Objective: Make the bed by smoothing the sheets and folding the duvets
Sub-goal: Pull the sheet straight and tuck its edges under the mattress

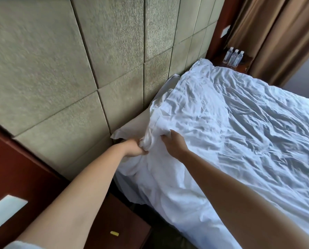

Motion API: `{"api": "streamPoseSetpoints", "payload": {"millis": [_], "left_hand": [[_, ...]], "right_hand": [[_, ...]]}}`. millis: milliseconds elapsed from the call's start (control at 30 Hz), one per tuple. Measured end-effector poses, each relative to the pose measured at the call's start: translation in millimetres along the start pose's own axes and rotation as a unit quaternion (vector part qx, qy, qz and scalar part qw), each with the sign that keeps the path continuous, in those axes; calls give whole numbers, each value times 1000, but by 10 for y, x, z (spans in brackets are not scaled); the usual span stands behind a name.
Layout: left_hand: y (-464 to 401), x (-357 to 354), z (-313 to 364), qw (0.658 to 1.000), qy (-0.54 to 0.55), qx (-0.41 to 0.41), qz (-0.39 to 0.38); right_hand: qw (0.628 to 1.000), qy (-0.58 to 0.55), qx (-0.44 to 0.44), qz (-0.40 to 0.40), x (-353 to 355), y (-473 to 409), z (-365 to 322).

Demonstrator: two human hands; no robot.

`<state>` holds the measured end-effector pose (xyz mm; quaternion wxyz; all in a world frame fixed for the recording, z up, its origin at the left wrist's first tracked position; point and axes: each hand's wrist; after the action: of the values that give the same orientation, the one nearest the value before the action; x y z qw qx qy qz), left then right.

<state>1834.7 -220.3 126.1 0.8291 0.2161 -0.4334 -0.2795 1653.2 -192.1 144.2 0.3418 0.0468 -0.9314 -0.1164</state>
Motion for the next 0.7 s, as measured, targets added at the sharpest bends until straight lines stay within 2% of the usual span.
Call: {"api": "streamPoseSetpoints", "payload": {"millis": [67,133,267,500,600,700], "left_hand": [[37,9,-120,1000,-1,6,-18],[76,5,-171,995,73,4,-61],[191,14,-188,984,168,5,-62],[644,-124,39,968,246,-20,-39],[887,-259,124,965,260,-27,-27],[1158,-452,213,954,295,-50,-17]], "right_hand": [[993,101,-10,-66,-147,2,40],[979,178,-13,-102,-290,47,99],[959,246,-7,-140,-491,246,168],[954,171,-41,-243,-583,692,161],[977,72,-27,-199,-656,961,28],[991,10,38,-126,-693,1308,47]]}}
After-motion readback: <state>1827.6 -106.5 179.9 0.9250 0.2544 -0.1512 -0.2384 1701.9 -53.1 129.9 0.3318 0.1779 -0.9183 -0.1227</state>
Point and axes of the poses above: each hand's wrist, its own y-axis away from the middle knuckle, its own x-axis out of the back of the hand, z = x × y, and after that the axes turned 6 degrees about -z, right-handed
